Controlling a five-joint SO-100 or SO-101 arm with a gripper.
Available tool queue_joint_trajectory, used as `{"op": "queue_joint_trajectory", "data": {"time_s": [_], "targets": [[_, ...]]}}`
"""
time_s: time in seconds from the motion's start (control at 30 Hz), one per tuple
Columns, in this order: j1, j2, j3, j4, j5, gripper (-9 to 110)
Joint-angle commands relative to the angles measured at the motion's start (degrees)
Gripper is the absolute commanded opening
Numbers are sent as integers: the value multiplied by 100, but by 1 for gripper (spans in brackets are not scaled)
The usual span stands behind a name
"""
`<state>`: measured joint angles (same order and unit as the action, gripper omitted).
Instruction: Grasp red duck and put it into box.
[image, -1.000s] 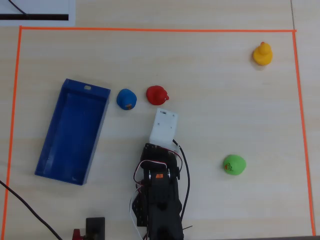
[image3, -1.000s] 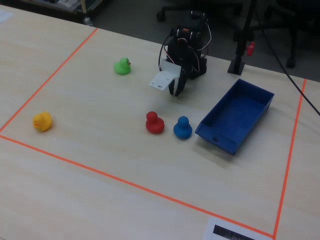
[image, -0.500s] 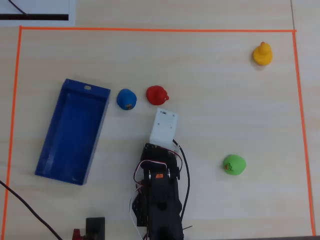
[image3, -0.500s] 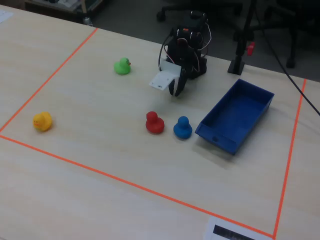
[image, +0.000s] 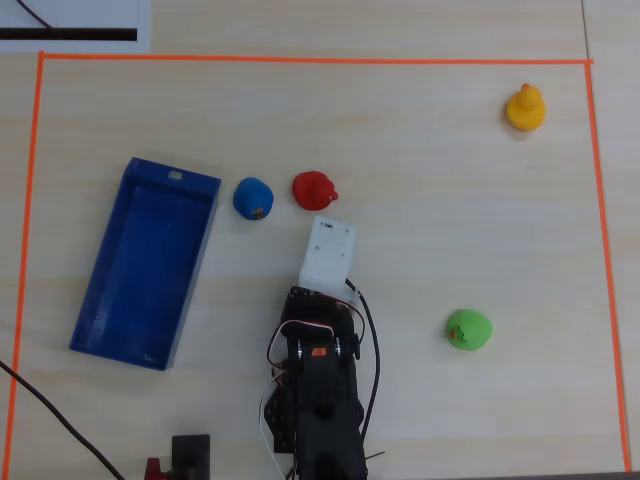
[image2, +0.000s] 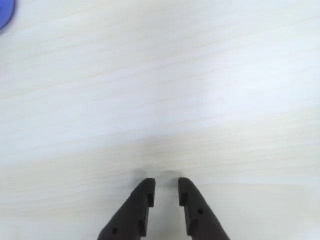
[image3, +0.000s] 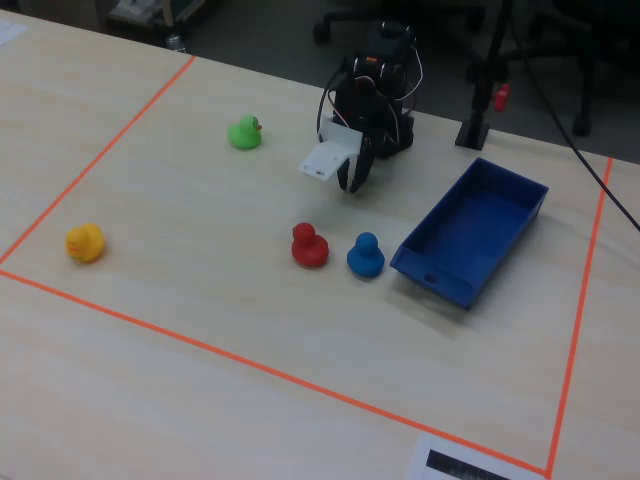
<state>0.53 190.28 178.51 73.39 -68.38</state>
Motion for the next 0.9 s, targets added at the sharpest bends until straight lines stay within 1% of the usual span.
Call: {"op": "queue_joint_trajectory", "data": {"time_s": [0.0,0.43,0.57,0.63,0.77,0.87], "targets": [[35,-53,-26,132,-44,4],[35,-53,-26,132,-44,7],[79,-53,-26,132,-202,0],[18,-53,-26,132,-369,0],[26,-53,-123,-79,-220,15],[220,-457,-721,-264,-167,21]]}}
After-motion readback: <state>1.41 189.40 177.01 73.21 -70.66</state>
